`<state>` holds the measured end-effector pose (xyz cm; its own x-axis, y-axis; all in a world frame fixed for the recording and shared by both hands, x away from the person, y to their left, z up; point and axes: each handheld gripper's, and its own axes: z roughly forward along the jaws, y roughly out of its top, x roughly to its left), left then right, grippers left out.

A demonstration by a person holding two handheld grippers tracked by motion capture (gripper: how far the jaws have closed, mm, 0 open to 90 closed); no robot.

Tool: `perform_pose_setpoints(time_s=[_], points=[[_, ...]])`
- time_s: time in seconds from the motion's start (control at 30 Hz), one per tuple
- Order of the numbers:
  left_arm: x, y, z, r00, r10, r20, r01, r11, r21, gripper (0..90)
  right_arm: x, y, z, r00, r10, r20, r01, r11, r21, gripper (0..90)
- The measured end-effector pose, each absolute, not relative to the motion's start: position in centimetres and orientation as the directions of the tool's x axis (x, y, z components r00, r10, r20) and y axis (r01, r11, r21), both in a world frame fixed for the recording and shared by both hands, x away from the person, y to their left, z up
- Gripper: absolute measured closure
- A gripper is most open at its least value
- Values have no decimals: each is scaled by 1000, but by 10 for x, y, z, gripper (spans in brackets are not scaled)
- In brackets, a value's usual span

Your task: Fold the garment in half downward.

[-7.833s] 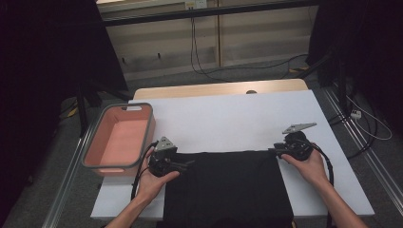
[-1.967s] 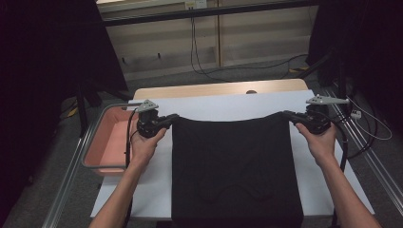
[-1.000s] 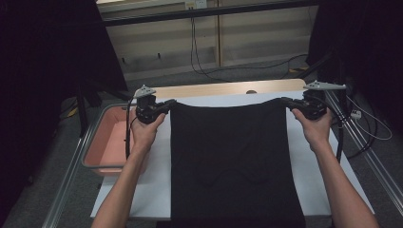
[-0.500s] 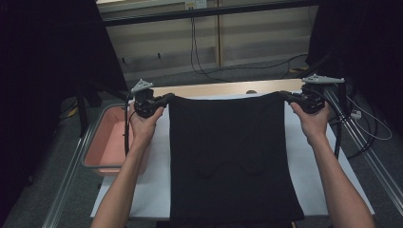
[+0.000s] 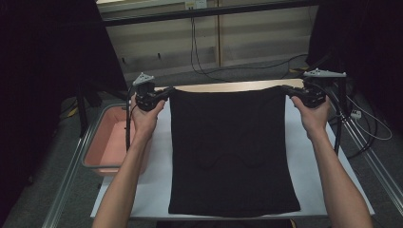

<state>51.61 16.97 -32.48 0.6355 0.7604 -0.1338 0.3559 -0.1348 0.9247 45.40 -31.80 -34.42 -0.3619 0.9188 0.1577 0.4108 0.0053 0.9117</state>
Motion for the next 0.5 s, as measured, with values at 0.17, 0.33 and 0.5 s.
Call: perform_pose_setpoints(time_s=[0.17,0.33,0.5], points=[[517,167,-320,639,759,-128,348,-136,928,844,458,-317,-339,-358,921,154,407,5,914,858],[520,167,-322,634,763,-128,351,-135,927,844,461,-316,-339,-354,924,149,408,9,913,858],[524,168,-321,624,771,-129,355,-133,925,844,466,-313,-334,-352,925,146,401,8,916,858]])
